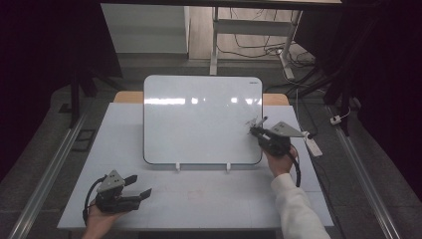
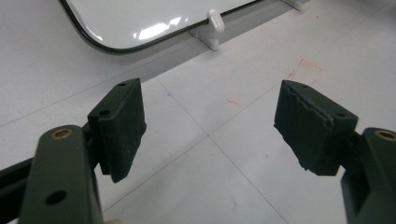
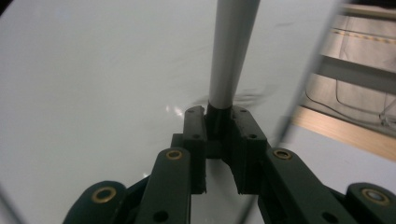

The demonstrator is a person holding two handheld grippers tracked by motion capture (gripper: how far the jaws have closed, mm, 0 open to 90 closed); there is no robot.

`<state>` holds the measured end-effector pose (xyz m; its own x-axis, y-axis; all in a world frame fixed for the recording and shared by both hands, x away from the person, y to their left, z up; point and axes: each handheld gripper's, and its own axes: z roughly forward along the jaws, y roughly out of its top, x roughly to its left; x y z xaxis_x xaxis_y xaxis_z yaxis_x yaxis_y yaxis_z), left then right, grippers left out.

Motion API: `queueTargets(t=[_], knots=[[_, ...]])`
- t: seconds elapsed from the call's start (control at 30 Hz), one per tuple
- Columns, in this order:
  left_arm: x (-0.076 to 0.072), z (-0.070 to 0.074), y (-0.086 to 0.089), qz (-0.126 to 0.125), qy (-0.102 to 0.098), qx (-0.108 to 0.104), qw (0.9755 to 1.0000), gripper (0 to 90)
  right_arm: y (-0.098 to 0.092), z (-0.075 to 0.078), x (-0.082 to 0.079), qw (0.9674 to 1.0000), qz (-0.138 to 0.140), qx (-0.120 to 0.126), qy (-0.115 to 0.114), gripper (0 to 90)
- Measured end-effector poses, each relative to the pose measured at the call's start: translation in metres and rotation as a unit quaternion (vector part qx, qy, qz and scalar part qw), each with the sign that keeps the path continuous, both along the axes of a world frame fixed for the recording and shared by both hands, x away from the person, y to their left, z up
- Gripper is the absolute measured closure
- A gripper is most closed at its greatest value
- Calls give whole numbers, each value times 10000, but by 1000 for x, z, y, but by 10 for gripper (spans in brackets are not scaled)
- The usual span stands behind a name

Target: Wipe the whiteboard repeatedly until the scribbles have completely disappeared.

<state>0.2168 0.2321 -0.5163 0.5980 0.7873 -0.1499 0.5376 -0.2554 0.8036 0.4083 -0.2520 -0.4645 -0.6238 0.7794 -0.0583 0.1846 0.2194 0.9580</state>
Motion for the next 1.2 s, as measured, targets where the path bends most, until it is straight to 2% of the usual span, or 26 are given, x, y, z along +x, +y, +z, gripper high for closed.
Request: queueTargets(t=[0.03, 0.07, 0.13, 0.17, 0.2, 0.27, 0.3, 0.33, 0.37, 0.4, 0.43, 0.47, 0.57, 0.6, 0.63, 0.7, 0.73, 0.77, 0.87, 0.9, 0.93, 1.03, 1.1, 1.13, 1.2], knots=[[0, 0, 0, 3, -1, -1, 10000, 253, -1, -1, 0, 10000, -15, 89, 23, 777], [1, 0, 0, 2, 5, -7, 10000, 253, 4, -3, -3, 10000, 83, -5, 38, 777], [2, -1, 0, 11, 28, -1, 10000, 253, 17, -9, -10, 9981, 484, -378, 13, 777], [2, -1, 0, 6, 28, 5, 10000, 253, 20, -9, -12, 9972, 503, -549, -73, 777], [1, -1, -1, 0, 23, 6, 10000, 253, 18, -9, -11, 9974, 502, -510, -49, 777], [0, 0, -1, 1, 7, 3, 10000, 253, 5, -5, -6, 9997, 82, -204, -85, 777], [-1, 0, 0, 5, 0, -2, 10000, 253, 0, -4, -5, 10000, -17, -17, -36, 777], [0, 0, 0, 12, -1, -8, 10000, 253, -1, -5, -5, 10000, -14, 63, -8, 777], [0, 0, 1, 22, 3, -13, 10000, 254, 2, -6, -7, 10000, 14, -24, -15, 777], [1, 0, 1, 31, 14, -20, 10000, 253, 7, -8, -10, 9996, 208, -205, -25, 777], [2, 0, 1, 21, 25, -14, 10000, 253, 11, -9, -12, 9988, 270, -394, -101, 777], [2, -1, 0, 22, 27, -4, 10000, 253, 10, -8, -11, 9986, 275, -434, -91, 777], [0, 0, 0, 5, 4, 10, 10000, 253, -6, -3, -4, 9999, -146, -14, -86, 777], [0, 0, 0, 4, 0, 2, 10000, 253, -7, -3, -3, 9998, -138, 108, -13, 777], [0, 0, 0, 5, -1, -1, 10000, 253, -4, -3, -5, 10000, -82, -9, -18, 777], [1, 0, 0, 16, 21, -3, 10000, 253, 7, -8, -11, 9990, 268, -353, -19, 777], [2, -1, 0, 14, 26, 1, 10000, 253, 10, -9, -14, 9983, 308, -495, -91, 777], [2, -1, 0, 7, 24, 2, 10000, 253, 8, -8, -12, 9983, 302, -491, -77, 777], [0, 0, -1, -7, 5, 5, 10000, 253, -10, -2, -3, 9998, -195, -10, -100, 777], [0, 0, -1, -1, 5, 1, 10000, 253, -13, -1, -1, 9997, -216, 110, -43, 778], [0, 0, -1, -3, 1, -2, 10000, 253, -11, 0, -1, 9997, -226, 87, -28, 777], [2, -1, 0, 8, 29, 2, 10000, 253, 7, -5, -9, 9992, 254, -324, 15, 777], [2, -1, 0, 2, 30, 8, 10000, 253, 15, -7, -11, 9977, 376, -553, -93, 777], [2, -1, -1, 1, 27, 9, 10000, 253, 12, -6, -9, 9983, 353, -455, -51, 777], [1, -1, -1, -8, 21, 6, 10000, 253, 1, 0, -1, 9998, -12, -189, -105, 777]])
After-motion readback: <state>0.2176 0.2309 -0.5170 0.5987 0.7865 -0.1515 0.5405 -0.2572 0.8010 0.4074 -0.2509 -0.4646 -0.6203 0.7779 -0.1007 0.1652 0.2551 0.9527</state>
